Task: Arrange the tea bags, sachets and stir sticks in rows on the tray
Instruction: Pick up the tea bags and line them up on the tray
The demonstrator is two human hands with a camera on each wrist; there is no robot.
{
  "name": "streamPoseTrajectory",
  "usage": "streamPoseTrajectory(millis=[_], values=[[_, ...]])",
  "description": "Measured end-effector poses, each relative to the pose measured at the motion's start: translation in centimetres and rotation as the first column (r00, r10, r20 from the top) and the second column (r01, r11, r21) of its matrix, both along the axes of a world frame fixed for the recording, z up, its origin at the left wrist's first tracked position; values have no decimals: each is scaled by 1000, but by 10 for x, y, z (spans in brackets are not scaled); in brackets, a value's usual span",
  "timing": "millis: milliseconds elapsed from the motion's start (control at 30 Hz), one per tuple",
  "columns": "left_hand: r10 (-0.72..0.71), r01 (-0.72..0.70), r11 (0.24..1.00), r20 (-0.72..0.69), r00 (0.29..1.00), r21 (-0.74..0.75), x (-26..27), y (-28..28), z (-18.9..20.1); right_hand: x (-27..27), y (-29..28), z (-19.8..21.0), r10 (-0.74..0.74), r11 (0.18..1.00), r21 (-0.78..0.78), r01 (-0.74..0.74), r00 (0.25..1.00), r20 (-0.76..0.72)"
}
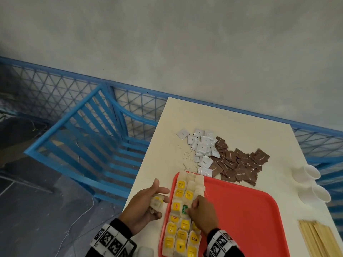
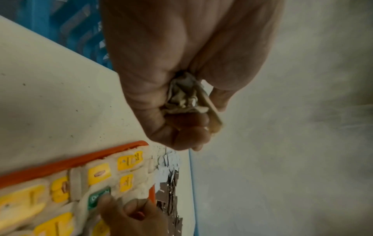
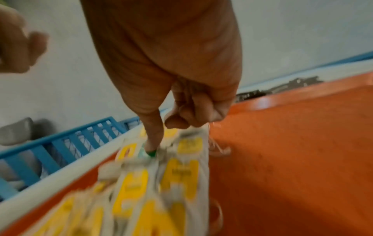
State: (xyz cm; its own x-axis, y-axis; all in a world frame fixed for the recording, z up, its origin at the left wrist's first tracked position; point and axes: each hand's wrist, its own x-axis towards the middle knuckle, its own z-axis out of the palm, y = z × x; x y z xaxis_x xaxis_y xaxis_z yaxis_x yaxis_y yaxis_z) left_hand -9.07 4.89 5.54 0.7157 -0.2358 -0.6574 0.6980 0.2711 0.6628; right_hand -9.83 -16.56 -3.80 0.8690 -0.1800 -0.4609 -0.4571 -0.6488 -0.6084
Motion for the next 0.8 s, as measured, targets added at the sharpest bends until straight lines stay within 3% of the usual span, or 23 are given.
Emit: streamPoseTrajectory(millis=[67,167,233,300,433,567,800], values=[[-2,2,999,2,1000,-41,2,-7,2,2,0,20,30,999,15,-31,998,57],[-8,9,995,10,1000,-98,7,-18,5,0,-2,76,58,987,130,-98,958,282],[-21,24,992,29,999,-121,10,-29,6,-6,0,117,140,952,192,-240,894,425],[-30,39,989,67,997,-139,9,-42,10,-15,0,142,237,917,181,-355,852,467],[-4,19,976,70,998,-217,7,-69,15,-20,2,143,308,939,-8,-343,833,458],[65,-63,971,3,998,-232,9,-91,18,-18,-10,134,175,967,87,-240,870,462],[116,-111,951,-2,993,-290,8,-118,28,-22,-42,133,196,953,61,-295,761,618]])
